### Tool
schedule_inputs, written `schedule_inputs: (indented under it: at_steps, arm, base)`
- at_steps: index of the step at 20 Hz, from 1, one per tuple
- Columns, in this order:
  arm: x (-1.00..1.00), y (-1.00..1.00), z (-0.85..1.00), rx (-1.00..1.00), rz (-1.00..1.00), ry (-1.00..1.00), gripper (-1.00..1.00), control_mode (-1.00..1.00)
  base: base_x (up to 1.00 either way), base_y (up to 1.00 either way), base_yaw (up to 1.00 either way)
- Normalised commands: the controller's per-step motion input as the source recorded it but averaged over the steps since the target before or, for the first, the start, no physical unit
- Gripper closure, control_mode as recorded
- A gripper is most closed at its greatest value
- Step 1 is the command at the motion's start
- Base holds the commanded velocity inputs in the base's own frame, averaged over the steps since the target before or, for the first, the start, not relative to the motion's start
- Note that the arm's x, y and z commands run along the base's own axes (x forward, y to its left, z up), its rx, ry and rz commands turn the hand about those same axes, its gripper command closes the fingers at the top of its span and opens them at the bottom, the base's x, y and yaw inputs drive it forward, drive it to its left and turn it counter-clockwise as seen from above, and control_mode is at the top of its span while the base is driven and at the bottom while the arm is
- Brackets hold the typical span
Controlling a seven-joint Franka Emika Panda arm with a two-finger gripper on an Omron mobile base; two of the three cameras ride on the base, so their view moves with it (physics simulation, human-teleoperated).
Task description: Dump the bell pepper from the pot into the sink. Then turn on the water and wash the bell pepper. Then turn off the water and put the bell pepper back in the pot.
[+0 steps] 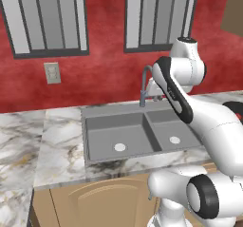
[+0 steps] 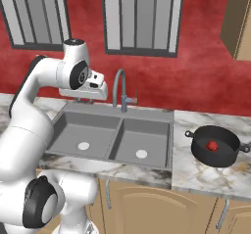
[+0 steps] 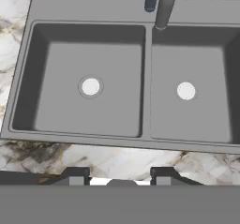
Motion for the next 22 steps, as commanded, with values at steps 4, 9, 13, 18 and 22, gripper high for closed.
schedule_inputs:
  at_steps: [4,9,13,18,22]
  arm:
    - [0.00,0.00,0.00,0.00,0.00,0.00,-1.00,1.00]
    - [0.00,0.00,0.00,0.00,0.00,0.00,-1.00,1.00]
    - [0.00,0.00,0.00,0.00,0.00,0.00,-1.00,1.00]
    - [0.00,0.00,0.00,0.00,0.00,0.00,-1.00,1.00]
    - [0.00,0.00,0.00,0.00,0.00,0.00,-1.00,1.00]
  base:
    - [-0.16,0.00,0.00]
    - [-0.72,-0.11,0.00]
    - [-0.69,-0.40,-0.01]
    - [-0.12,-0.67,0.00]
    - [0.03,-0.75,0.00]
